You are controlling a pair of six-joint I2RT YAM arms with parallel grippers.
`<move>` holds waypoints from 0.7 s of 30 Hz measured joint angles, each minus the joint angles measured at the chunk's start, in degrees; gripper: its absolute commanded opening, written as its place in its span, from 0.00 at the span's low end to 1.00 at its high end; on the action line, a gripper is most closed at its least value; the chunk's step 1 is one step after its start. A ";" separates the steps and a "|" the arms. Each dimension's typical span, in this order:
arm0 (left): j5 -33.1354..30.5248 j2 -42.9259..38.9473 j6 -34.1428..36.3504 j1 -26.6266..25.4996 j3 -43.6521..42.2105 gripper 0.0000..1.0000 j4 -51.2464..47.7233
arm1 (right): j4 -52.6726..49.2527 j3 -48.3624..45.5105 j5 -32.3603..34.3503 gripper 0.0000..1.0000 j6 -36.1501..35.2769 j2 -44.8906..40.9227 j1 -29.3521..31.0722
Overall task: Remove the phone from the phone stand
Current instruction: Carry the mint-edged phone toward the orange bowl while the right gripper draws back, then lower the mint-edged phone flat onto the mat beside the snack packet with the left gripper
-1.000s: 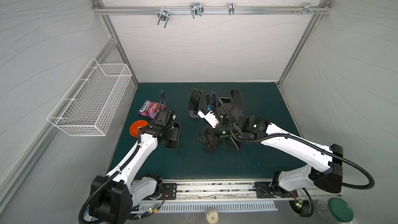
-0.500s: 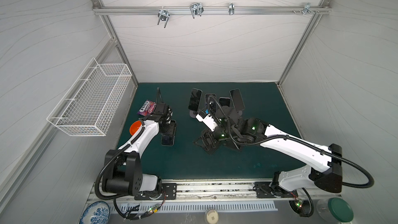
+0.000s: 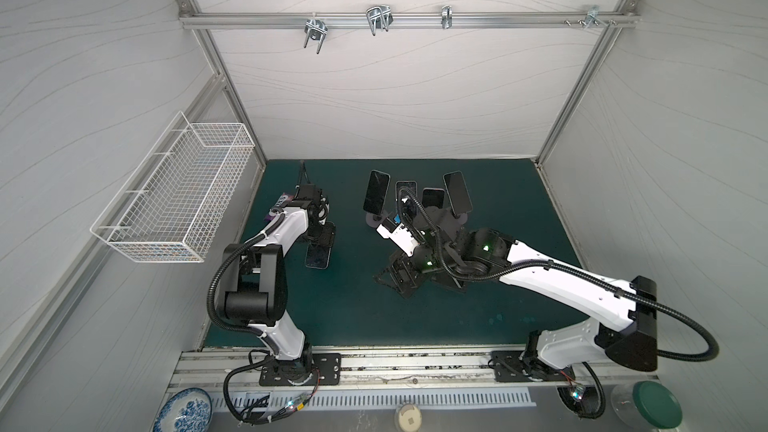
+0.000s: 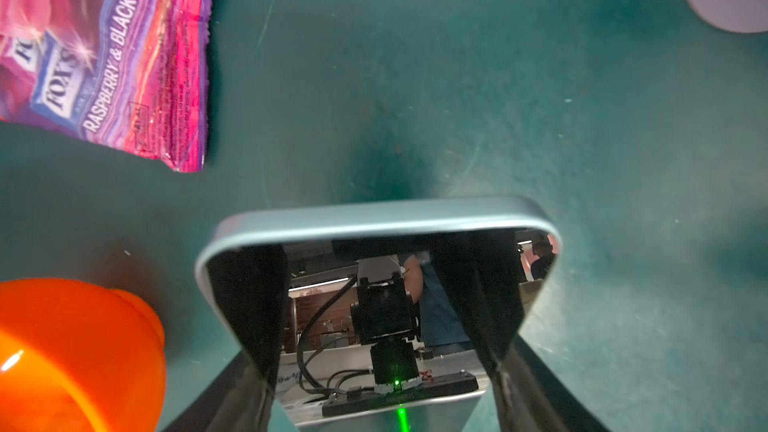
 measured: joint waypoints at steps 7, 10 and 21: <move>-0.74 2.12 -0.02 0.00 0.09 0.57 -0.33 | -0.63 1.68 -1.95 0.83 -1.01 3.43 -2.25; -1.18 2.36 -0.02 0.00 0.09 0.57 -0.31 | -1.01 1.88 -2.99 0.83 -1.03 4.22 -3.21; -3.58 5.40 0.87 0.11 0.11 0.58 -0.48 | -1.92 3.17 -4.81 0.83 -1.01 4.96 -4.39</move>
